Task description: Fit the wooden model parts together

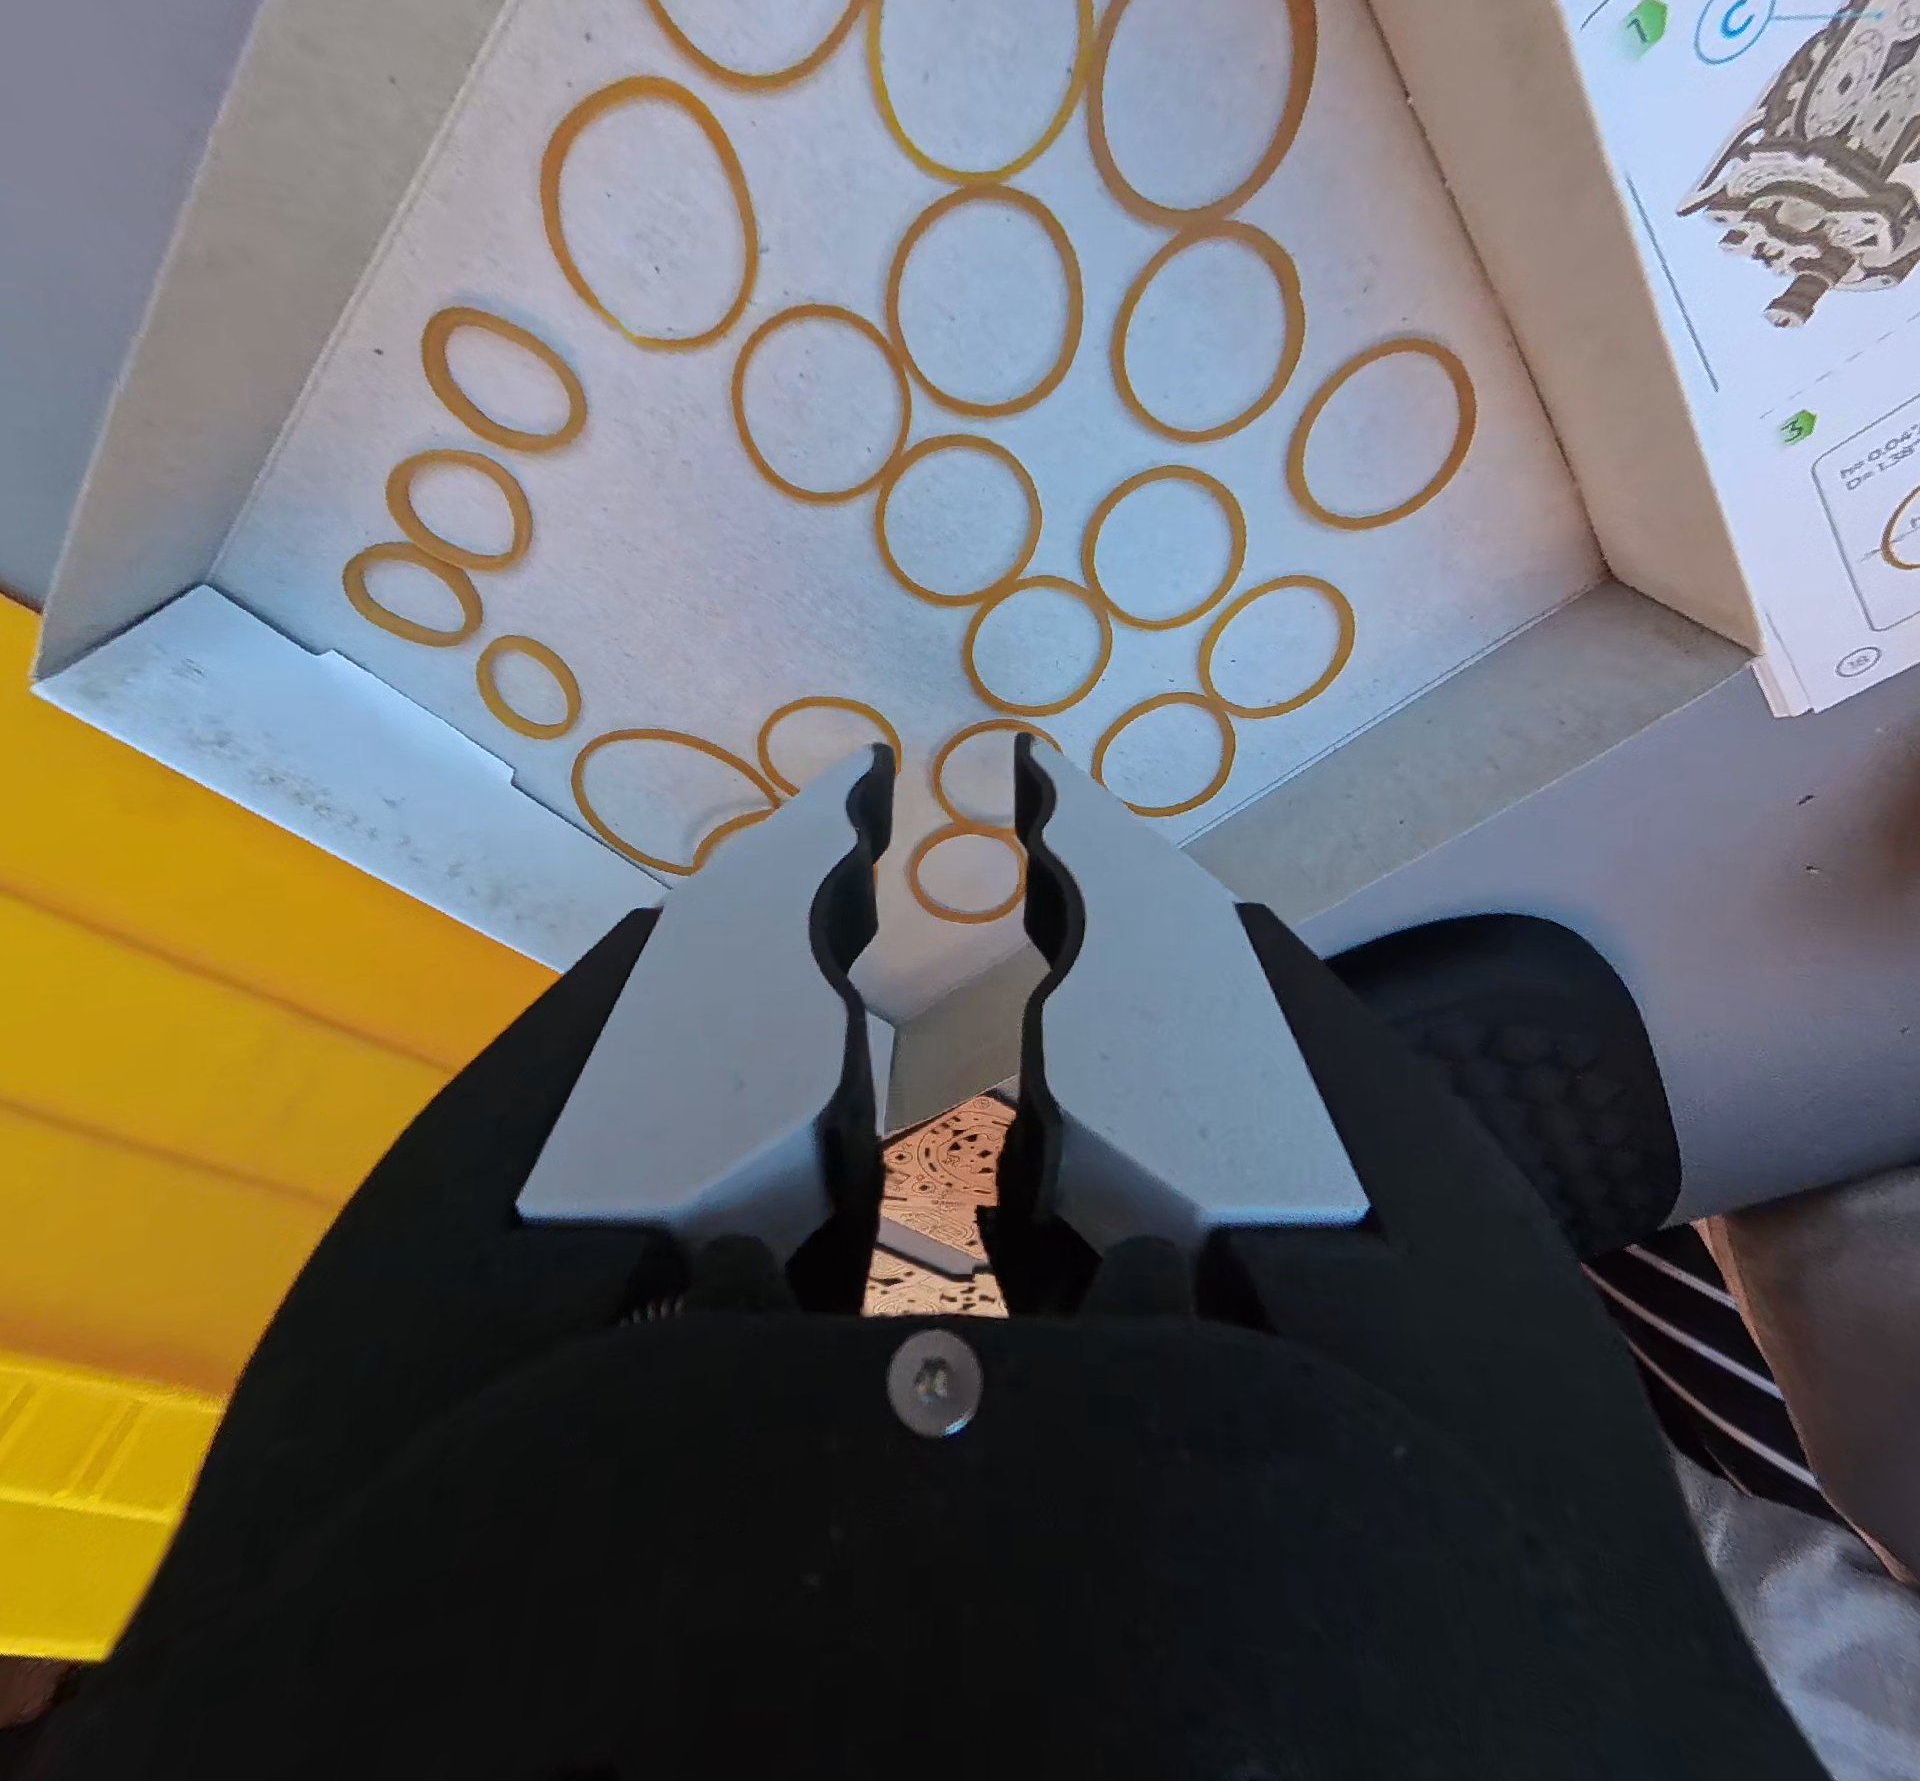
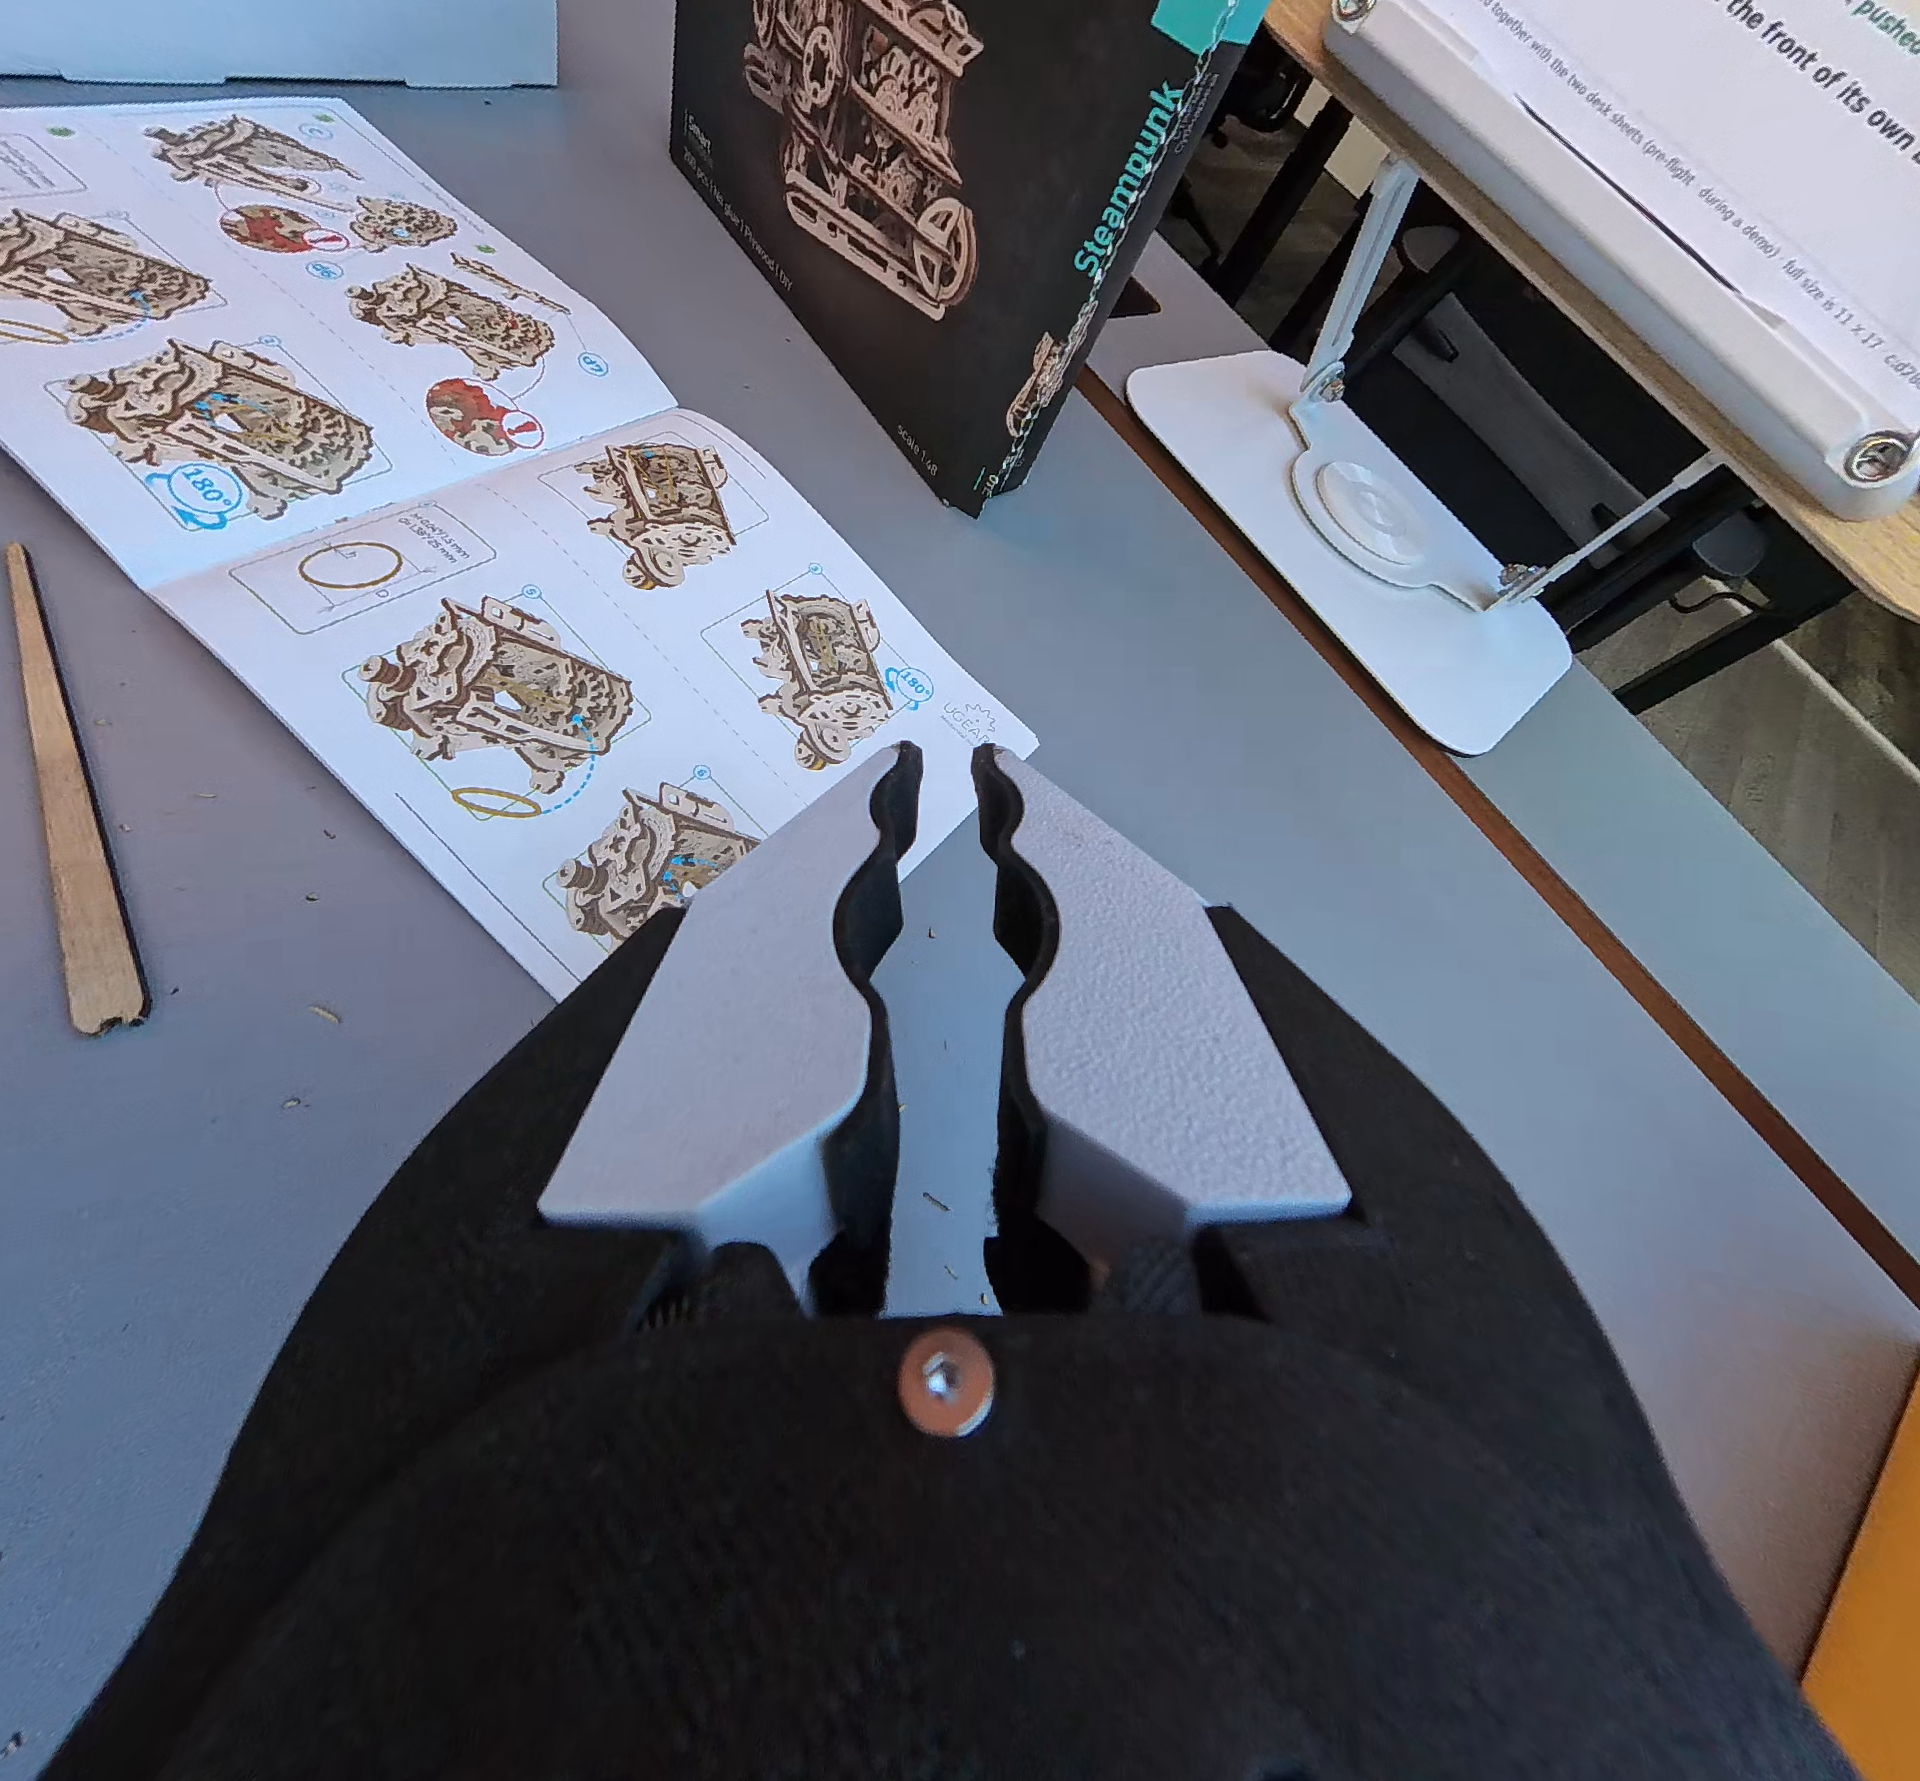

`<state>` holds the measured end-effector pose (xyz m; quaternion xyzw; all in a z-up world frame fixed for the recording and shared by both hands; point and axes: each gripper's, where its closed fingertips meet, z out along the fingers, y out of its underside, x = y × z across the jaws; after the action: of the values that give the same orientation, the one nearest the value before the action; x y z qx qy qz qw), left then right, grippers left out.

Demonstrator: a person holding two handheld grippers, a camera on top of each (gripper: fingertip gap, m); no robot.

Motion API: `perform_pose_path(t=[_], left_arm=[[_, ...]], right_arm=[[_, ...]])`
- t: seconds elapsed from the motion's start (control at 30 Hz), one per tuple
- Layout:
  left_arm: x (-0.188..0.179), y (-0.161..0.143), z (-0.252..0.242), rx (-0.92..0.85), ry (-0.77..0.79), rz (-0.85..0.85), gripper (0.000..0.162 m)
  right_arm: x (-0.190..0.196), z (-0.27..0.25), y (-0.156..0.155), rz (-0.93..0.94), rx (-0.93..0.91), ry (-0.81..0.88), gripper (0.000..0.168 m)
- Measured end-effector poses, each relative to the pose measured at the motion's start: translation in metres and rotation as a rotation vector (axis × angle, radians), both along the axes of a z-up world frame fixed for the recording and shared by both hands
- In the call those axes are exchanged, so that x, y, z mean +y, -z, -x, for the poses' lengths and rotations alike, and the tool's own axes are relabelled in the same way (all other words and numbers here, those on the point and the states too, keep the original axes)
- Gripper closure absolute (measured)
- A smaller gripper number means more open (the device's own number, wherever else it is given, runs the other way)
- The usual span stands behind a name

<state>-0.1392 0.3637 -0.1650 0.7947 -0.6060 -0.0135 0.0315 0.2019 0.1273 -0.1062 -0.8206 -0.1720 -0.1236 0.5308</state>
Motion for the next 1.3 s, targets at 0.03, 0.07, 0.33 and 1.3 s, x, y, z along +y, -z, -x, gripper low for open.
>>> perform_pose_path(t=[0.03, 0.07, 0.33, 1.3], left_arm=[[0.001, -0.001, -0.001, -0.005, -0.008, -0.005, 0.141], [0.003, -0.002, -0.001, -0.007, -0.017, -0.018, 0.142], [0.011, -0.001, 0.002, -0.002, -0.082, -0.029, 0.141], [-0.001, -0.028, -0.013, -0.050, -0.011, -0.111, 0.135]], right_arm=[[0.000, 0.000, 0.000, 0.000, 0.000, -0.001, 0.159], [0.000, 0.000, 0.000, 0.001, -0.001, -0.001, 0.159], [0.000, 0.000, 0.000, -0.001, -0.003, -0.001, 0.159], [-0.020, 0.109, 0.046, 0.190, -0.095, -0.536, 0.133]])
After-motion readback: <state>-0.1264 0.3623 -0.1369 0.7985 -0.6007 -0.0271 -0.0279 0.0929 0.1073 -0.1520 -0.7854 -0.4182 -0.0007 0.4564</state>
